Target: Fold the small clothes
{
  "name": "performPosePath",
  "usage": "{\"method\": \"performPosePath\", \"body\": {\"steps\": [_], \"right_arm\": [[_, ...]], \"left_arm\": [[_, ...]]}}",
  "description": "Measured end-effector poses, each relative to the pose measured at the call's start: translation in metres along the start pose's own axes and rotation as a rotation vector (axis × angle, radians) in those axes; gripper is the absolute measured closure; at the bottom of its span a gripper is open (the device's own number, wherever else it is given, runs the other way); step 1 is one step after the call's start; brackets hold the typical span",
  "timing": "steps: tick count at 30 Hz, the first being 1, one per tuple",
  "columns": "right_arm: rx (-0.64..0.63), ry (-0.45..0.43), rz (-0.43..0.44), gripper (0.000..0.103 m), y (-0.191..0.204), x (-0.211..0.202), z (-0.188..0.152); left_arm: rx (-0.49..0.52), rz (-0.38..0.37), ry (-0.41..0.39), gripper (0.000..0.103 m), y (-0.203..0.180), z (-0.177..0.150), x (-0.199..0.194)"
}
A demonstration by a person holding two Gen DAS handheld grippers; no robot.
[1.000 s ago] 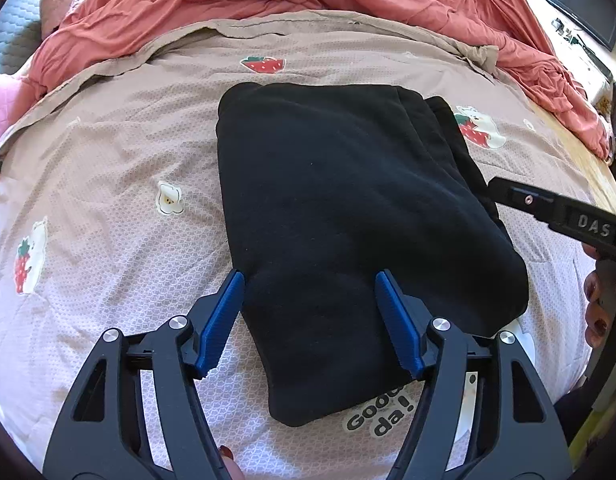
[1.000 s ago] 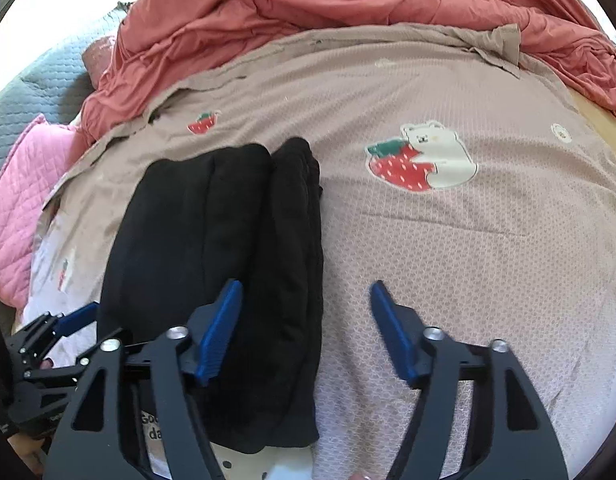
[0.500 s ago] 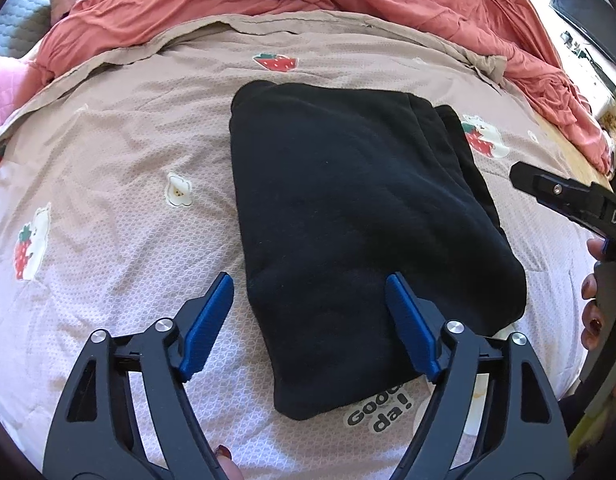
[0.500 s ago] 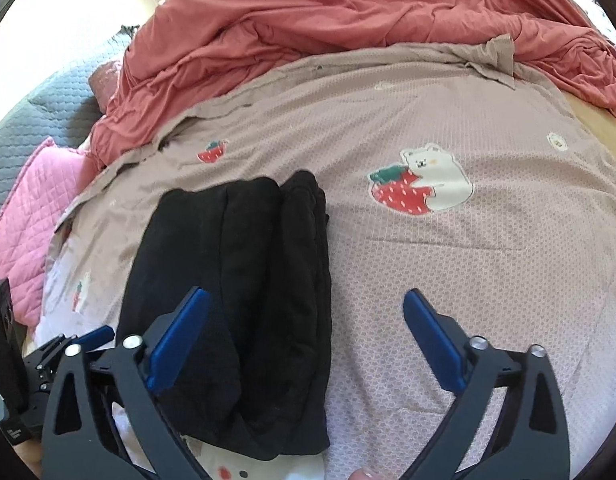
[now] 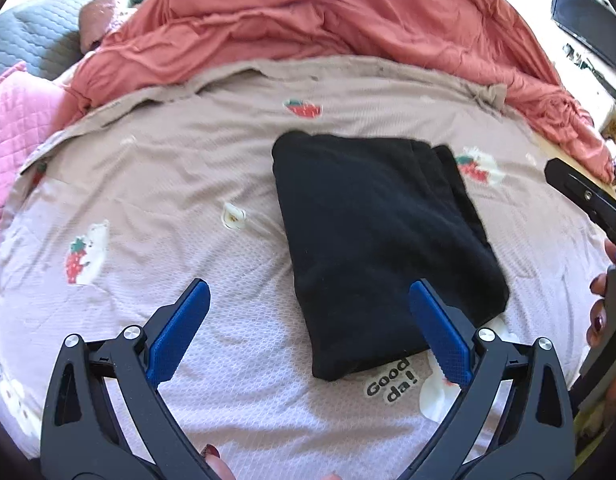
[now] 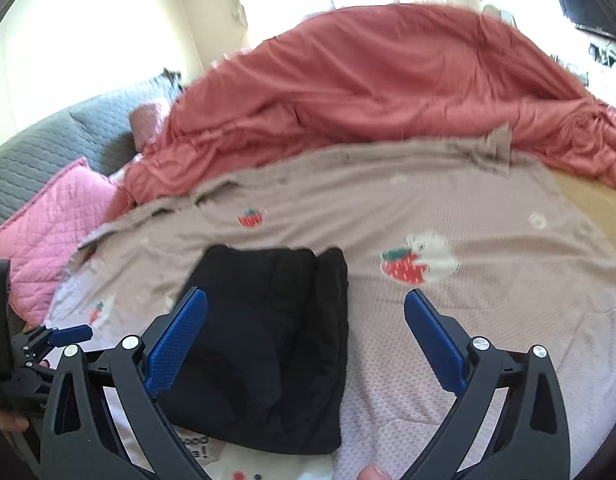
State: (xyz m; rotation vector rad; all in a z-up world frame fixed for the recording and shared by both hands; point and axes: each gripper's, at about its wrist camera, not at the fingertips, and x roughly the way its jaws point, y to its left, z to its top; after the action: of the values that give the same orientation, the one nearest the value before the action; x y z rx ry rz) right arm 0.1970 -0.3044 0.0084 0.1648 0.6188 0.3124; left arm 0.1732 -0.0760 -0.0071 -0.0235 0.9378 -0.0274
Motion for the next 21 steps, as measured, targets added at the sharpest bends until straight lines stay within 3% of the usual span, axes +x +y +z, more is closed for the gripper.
{"method": "performPosePath", "body": {"steps": [6,12,21], "right_arm": [[0.029,-0.107,-0.015,0.005,0.019,-0.040,-0.008],[-0.065,-0.150,-0.055,0.005,0.048,-0.076,-0.025],[-0.046,-0.089,-0.038,0.005,0.069,-0.106,-0.047]], "left_arm": [[0.016,0.002,-0.064,0.009,-0.003,-0.011,-0.036],[0.001,-0.022,-0.076,0.009,0.005,-0.026,-0.054],[-0.032,-0.034,-0.062,0.009,0.021,-0.046,-0.071]]}}
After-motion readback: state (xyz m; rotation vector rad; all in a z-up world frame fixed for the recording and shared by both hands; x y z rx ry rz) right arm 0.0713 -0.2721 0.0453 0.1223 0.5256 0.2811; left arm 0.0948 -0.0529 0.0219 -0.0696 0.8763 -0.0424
